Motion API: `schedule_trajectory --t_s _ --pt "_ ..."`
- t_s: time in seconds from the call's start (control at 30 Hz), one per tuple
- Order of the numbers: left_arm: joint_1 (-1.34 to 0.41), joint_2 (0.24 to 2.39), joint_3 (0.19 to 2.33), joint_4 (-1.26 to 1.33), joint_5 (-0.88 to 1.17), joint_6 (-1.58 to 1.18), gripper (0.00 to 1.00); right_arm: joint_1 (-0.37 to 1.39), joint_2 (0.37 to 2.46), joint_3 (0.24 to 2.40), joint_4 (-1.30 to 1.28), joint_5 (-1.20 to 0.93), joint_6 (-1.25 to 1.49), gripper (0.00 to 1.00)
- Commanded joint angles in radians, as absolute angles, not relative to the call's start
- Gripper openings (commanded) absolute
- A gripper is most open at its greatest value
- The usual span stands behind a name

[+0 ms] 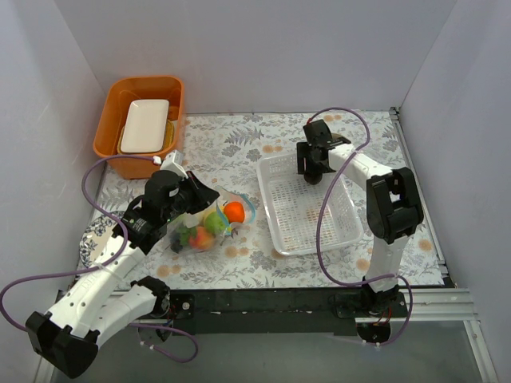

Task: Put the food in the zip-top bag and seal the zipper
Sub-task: Pick up the fake fruit from the bin.

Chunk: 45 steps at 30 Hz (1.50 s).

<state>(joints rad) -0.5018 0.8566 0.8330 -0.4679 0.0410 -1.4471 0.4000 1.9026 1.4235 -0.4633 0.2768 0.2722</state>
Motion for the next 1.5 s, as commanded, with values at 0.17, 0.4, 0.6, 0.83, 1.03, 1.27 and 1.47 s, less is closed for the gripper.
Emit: schedule_trajectory --t_s 0.17,0.4,0.6,0.83,1.03,1.27,1.47 --pt "-0.500 0.838 0.844 -0.459 0.051 -1.447 0.00 0.394 1.933 1.464 -0.454 0.253 0.238 0.71" --pt "-0.500 0.833 0.836 -0.448 0.054 -1.460 0.00 0.394 1.867 1.350 -0.428 0.155 0.247 0.70" --pt "-0.500 0.838 0.835 -0.445 0.054 -1.468 0.00 0.403 1.796 1.273 -0.403 0.049 0.215 0.72" --pt "-0.500 0.845 0.830 -0.439 0.067 -1.470 0.00 0.460 1.752 1.198 -0.423 -0.025 0.140 0.86" --pt "-0.500 0.845 0.830 -0.433 0.075 -1.470 0.00 0.512 1.698 1.126 -0.390 0.034 0.130 0.90" --pt "-0.499 0.848 0.833 -0.434 0.074 -1.465 0.00 0.534 1.614 1.137 -0.383 0.112 0.146 0.91" --pt "-0.499 0.838 0.819 -0.434 0.075 -1.470 0.00 0.532 1.608 1.177 -0.348 0.169 0.152 0.93"
